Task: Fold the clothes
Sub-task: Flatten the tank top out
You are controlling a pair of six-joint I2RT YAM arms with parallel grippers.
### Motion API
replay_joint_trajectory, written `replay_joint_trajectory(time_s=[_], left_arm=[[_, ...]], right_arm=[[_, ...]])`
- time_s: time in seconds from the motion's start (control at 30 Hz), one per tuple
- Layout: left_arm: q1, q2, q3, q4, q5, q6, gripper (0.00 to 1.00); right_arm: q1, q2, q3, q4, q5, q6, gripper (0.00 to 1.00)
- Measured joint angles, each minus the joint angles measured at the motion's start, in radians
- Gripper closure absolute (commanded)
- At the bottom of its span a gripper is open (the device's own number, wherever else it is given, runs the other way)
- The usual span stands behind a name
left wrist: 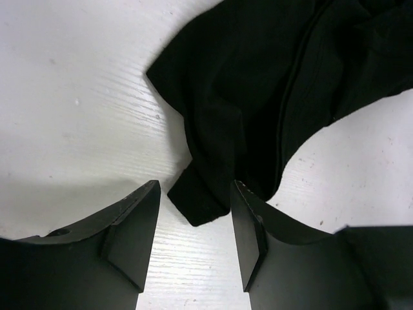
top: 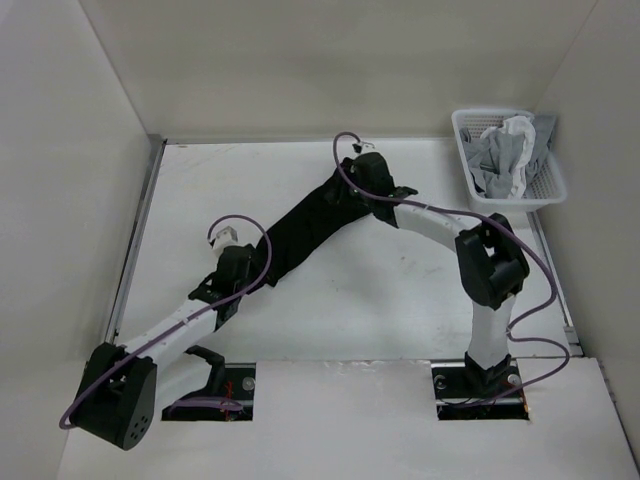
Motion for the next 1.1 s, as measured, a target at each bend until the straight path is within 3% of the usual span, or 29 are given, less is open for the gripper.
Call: replay_joint_trajectory(time_s=[0.1,0.27,0.4,0.63,0.8,0.93,1.03,1.1], left_arm=[[-0.008,0.021,0.0,0.0,0.011,-0.011,0.59],[-0.014,0.044,0.0,-0.002,0.013,-0.016,0.62],[-0.052,0.047,0.0,-0.002,0.01,-0.015,0.56],[-0.112,0.044,0.0,0.0,-0.005,-0.014,0.53],[-0.111,0.104,0.004,0.016,-0.019,-0.003,0.75],[-0.102,0.146,0.011,0.039,-0.024,0.001,0.89],[-0.097,0.146,0.011,0.039,-0.024,0.001,0.93],[-0.089,0.137,0.011,0.036,-0.023,0.001,0.93]], right_arm=[[0.041,0.037,0.065,0.001,-0.007,-0.005,0.5],[0.058,0.034,0.016,0.008,0.006,-0.002,0.52],[0.058,0.035,-0.055,-0.014,0.017,0.015,0.47],[0.059,0.038,-0.056,-0.045,0.035,0.038,0.48],[0.088,0.047,-0.05,-0.046,0.041,0.036,0.59],[0.14,0.091,0.001,-0.06,0.047,0.037,0.53],[0.169,0.131,0.053,-0.082,0.047,0.036,0.44],[0.177,0.161,0.095,-0.1,0.053,0.035,0.44]])
